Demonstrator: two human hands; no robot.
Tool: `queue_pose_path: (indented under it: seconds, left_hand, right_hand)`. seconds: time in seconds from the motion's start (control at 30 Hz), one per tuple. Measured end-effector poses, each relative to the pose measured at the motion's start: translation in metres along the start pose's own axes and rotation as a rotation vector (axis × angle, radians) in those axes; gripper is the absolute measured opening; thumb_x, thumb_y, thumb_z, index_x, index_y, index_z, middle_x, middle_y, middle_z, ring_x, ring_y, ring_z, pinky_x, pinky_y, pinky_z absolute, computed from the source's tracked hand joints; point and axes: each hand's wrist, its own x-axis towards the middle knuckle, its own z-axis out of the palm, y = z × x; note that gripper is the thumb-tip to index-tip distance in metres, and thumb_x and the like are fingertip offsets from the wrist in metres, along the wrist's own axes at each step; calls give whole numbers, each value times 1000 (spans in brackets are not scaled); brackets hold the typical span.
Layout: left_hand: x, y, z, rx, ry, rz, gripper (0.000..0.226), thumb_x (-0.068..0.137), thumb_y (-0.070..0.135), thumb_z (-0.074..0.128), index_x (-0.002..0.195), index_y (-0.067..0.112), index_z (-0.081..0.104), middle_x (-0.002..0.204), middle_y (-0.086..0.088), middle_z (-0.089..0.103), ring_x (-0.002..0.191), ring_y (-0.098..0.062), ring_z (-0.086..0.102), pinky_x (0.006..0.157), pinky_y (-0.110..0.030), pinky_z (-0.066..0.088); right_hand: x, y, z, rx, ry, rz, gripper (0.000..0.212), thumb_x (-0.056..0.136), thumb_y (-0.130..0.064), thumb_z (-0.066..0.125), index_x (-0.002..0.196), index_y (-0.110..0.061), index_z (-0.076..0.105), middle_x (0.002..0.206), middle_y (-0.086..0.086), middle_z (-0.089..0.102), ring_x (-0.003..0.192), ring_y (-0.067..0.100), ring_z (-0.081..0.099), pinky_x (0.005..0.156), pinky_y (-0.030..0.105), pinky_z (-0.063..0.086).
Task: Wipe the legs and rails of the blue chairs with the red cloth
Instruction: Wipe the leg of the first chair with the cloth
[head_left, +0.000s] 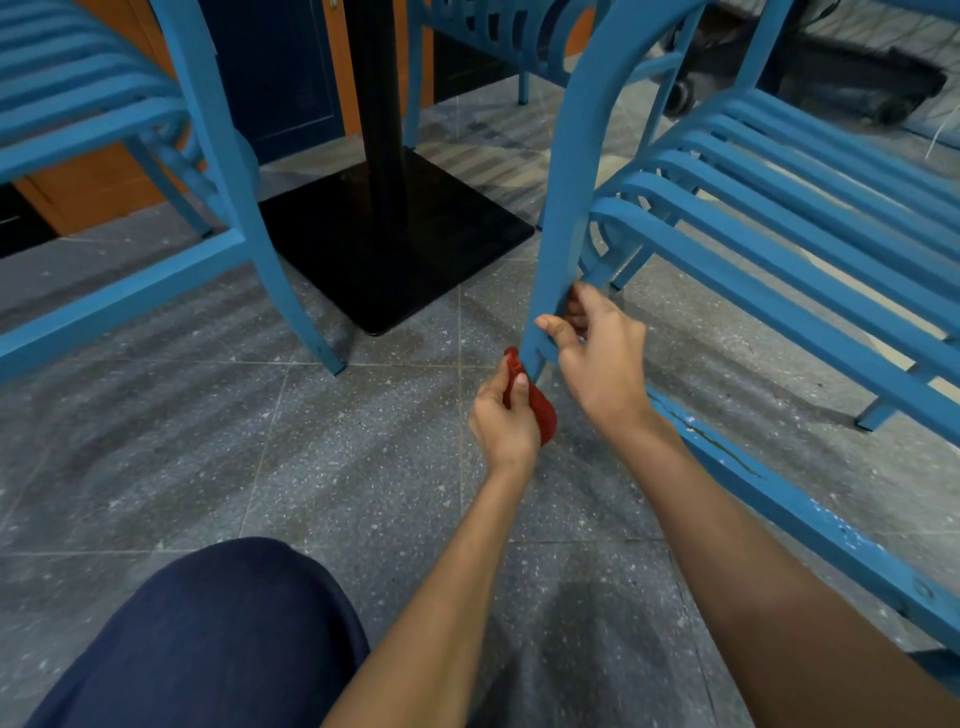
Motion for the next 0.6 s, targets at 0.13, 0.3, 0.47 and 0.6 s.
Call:
queue_pose_path:
  seconds: [0.13, 0.3, 0.47, 0.6]
  left_hand:
    - [-11, 19, 10, 26, 45, 227, 39, 95, 12, 50, 134, 17, 52, 136, 2, 54, 124, -6, 48, 107, -30, 37]
    - [-23, 12, 12, 107, 38, 381, 46, 97, 13, 48, 142, 21, 39, 145, 6, 41, 114, 15, 33, 96, -2, 25]
    - [-14, -8, 7, 109, -15, 295, 50, 96, 7, 46, 143, 21, 38, 147, 3, 39, 128, -3, 34, 110, -31, 33]
    - [-23, 8, 9, 122, 2, 297, 50, 97, 5, 46, 144, 18, 35, 145, 5, 38, 121, -1, 34, 100, -3, 26]
  right_hand:
    - [0, 0, 0, 2, 4, 6, 20, 89, -13, 66, 107, -5, 63, 100, 7, 69, 84, 5, 60, 72, -7, 36]
    - [-1, -1, 0, 8, 6, 4, 20, 88, -13, 68, 105, -4, 64, 99, 7, 69, 83, 4, 59, 71, -7, 36]
    - [0, -1, -1, 3, 3, 0, 22, 89, -13, 67, 108, -4, 63, 100, 7, 69, 85, 4, 59, 71, -8, 35]
    - [0, 0, -1, 10, 2, 5, 21, 88, -13, 67, 107, -4, 64, 99, 8, 69, 83, 6, 60, 71, -6, 37]
